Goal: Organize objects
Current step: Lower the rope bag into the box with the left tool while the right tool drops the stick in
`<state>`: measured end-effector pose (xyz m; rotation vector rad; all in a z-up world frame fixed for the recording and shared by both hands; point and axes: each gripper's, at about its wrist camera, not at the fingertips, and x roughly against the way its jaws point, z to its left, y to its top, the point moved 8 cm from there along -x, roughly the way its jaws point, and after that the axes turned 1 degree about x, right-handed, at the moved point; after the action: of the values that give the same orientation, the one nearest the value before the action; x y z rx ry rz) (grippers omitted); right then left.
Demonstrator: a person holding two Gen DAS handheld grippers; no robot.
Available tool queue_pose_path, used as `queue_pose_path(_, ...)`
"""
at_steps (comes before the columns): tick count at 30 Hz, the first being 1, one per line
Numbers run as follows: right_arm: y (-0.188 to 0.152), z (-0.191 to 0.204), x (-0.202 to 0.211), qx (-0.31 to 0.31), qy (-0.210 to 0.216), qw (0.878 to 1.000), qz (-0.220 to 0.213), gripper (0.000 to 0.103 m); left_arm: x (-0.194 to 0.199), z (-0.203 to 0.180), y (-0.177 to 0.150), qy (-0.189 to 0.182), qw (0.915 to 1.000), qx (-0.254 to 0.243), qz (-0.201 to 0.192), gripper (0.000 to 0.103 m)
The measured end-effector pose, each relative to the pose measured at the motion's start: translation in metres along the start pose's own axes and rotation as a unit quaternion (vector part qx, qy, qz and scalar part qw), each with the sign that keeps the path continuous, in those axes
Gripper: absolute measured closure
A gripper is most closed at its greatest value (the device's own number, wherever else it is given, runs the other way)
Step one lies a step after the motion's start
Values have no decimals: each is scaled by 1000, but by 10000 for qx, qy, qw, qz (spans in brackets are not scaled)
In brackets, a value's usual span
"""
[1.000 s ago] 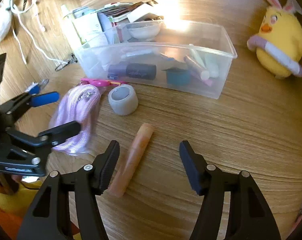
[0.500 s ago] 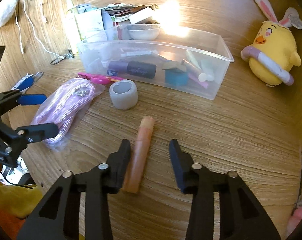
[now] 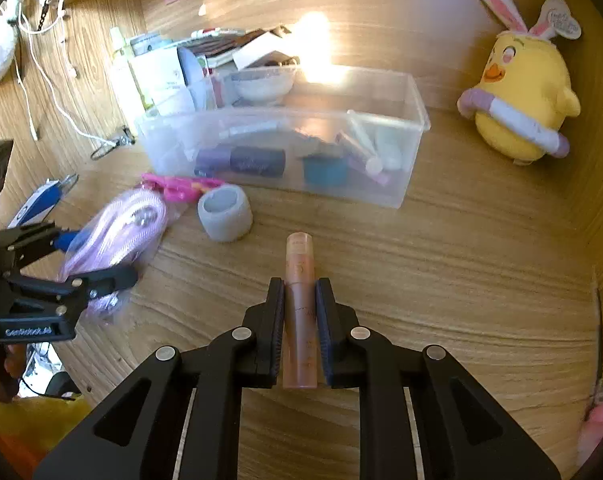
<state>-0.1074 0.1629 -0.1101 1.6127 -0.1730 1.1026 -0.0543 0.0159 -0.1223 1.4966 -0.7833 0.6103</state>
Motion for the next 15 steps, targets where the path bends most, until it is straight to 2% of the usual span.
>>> queue_pose_path(6, 17, -6, 12, -105, -9, 9998, -179, 89, 25, 3, 9, -154, 9994, 106, -290, 51)
queue_pose_path(15, 52, -6, 38, -120, -116, 9976, -670, 89, 46, 3, 31, -327, 9973, 88, -646, 53)
